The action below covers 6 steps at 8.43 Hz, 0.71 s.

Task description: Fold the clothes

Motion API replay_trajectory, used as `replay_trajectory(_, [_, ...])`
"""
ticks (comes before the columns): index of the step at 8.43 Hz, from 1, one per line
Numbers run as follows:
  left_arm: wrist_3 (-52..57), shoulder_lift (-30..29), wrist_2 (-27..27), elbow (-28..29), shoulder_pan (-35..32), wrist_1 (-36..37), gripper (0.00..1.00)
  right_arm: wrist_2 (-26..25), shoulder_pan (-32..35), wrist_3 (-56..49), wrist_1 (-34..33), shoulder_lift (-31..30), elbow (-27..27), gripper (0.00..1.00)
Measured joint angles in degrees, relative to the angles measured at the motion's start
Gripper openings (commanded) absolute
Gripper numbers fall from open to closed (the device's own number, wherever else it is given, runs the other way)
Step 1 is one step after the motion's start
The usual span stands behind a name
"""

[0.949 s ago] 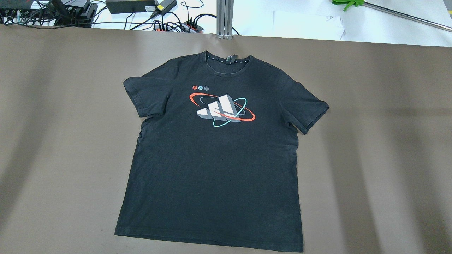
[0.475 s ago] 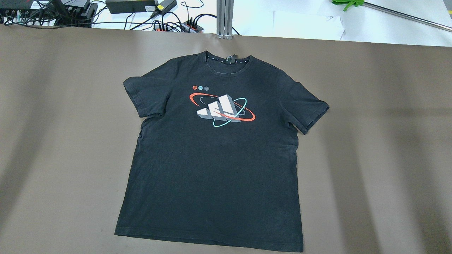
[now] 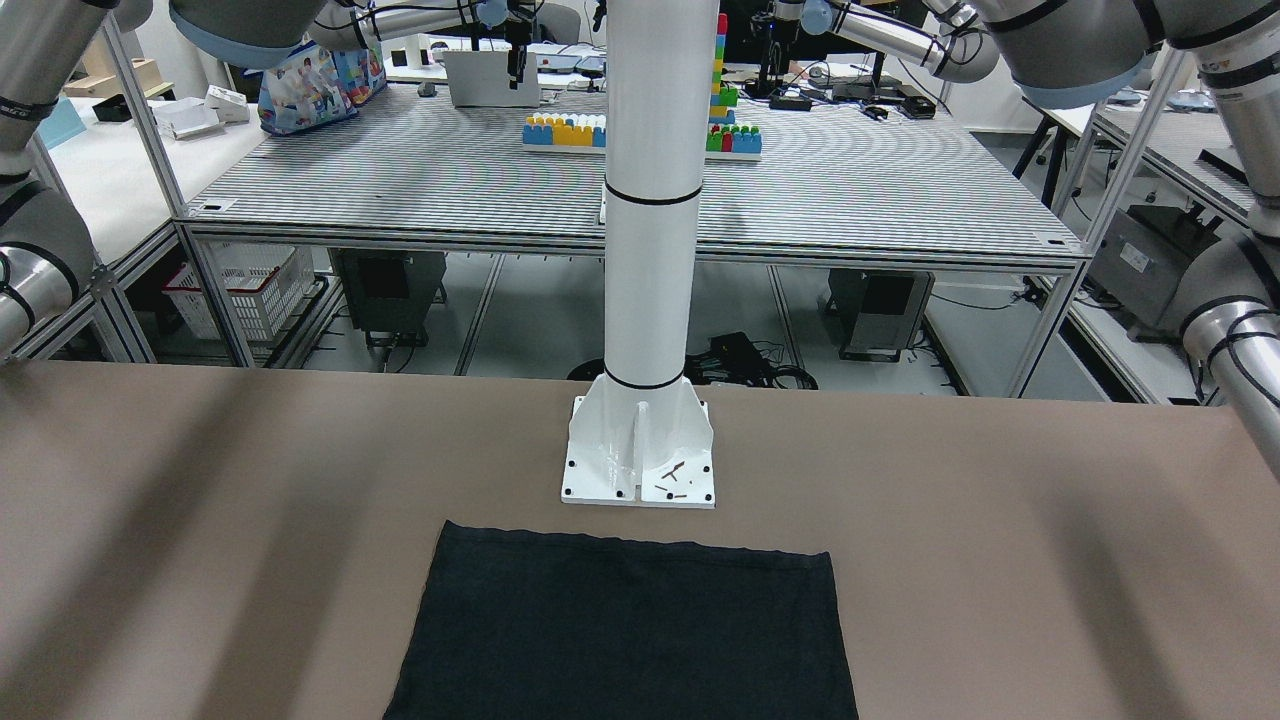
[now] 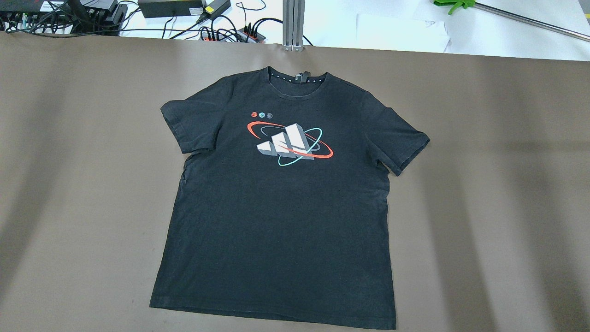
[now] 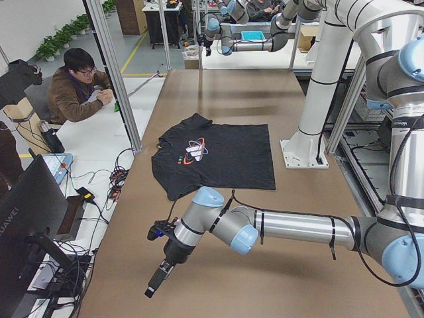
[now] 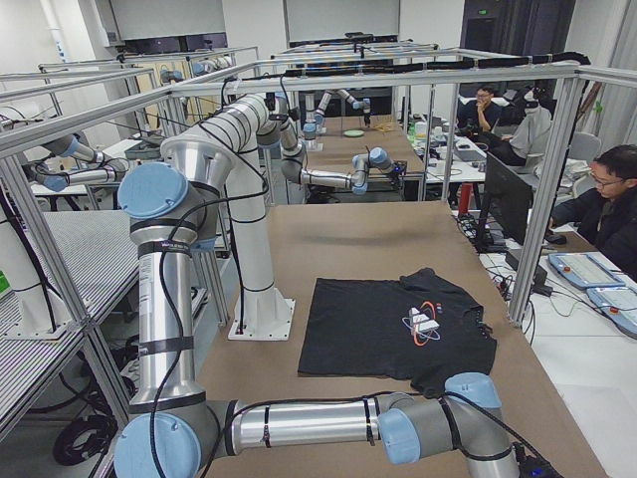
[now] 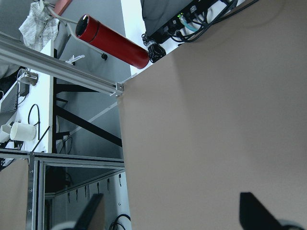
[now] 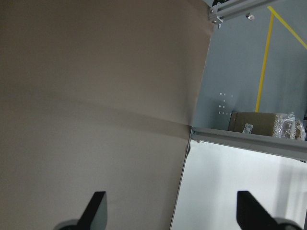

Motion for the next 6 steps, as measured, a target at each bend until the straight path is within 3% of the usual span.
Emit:
replay_trajectory(2, [-0.3,-0.5,-3.8,-0.4,0.2,-0.4,1.0,1.0,-0.1,-0.1,0.4,0.2,0.1,0.95])
replay_trajectory(4, [-2.5,-1.6,-10.6,-0.3,0.5,-4.1,1.0,1.5,-0.3,-0.1,0.5,0.8,0.5,0.95])
replay_trajectory(6, [-6.2,-4.1,-17.6,0.1,2.3,-6.1,1.0,5.1,-0.8,-0.1,0.6,2.0,0.8,0.95])
